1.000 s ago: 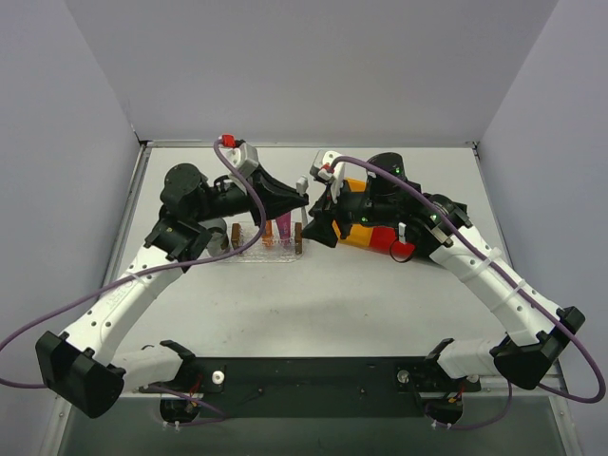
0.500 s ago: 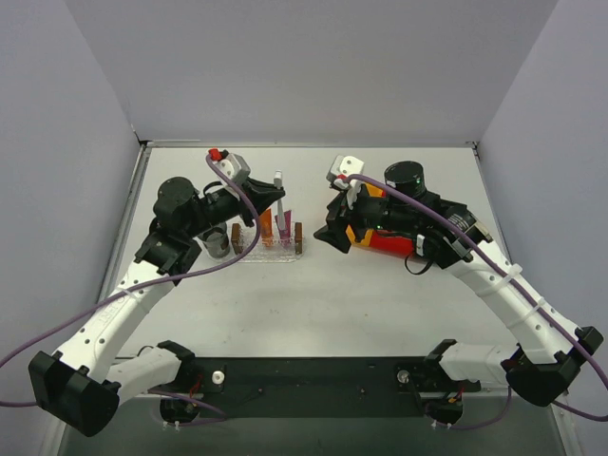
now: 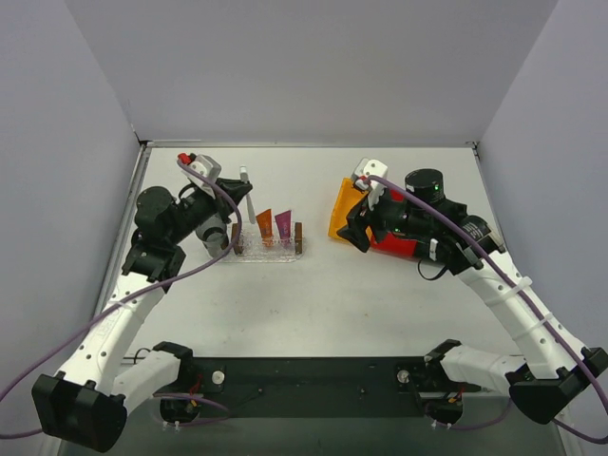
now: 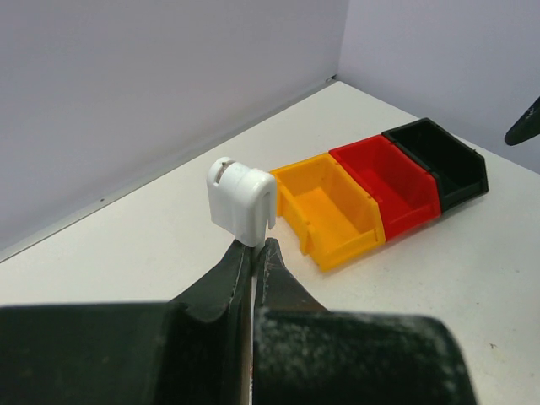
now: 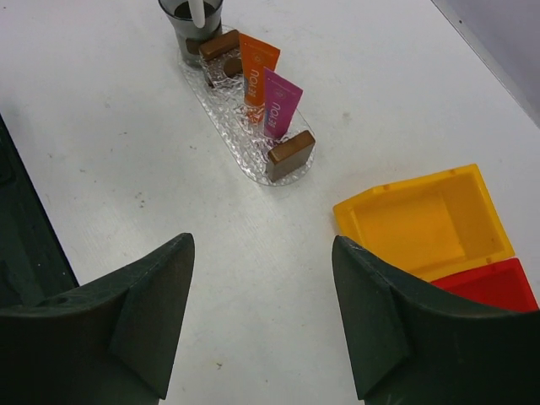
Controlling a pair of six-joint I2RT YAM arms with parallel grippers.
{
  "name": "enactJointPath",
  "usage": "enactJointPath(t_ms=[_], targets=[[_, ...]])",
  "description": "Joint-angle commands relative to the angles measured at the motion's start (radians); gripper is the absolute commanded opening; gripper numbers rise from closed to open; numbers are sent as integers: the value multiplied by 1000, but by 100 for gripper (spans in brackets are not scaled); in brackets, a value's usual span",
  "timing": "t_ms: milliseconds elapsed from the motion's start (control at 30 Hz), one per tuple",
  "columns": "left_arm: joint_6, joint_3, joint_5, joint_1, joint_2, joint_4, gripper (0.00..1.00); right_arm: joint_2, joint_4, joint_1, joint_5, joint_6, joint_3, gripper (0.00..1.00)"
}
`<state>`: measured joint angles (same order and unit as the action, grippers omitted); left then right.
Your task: Prepare toiletry sets of a toothbrush and toothpaste on the tray
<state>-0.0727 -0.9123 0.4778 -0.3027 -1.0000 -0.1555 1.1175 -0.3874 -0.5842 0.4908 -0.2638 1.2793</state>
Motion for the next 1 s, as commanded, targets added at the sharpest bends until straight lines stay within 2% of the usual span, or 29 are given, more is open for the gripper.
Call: enactJointPath(t_ms=[0,300,600,967], targets=[[-19,35,2,54,47,-72,0,-35,24,29,2,-12,-40,61],[-26,167,-4,112,47,-231,0,-65,84,41,-3,18,-126,60],[-21,283,-27,120,-26,-415,0,-82,116,58,11,43,-159,60],[-22,319,-21,120,-158,-561,0,-96,134,73,29,55,-181,60]])
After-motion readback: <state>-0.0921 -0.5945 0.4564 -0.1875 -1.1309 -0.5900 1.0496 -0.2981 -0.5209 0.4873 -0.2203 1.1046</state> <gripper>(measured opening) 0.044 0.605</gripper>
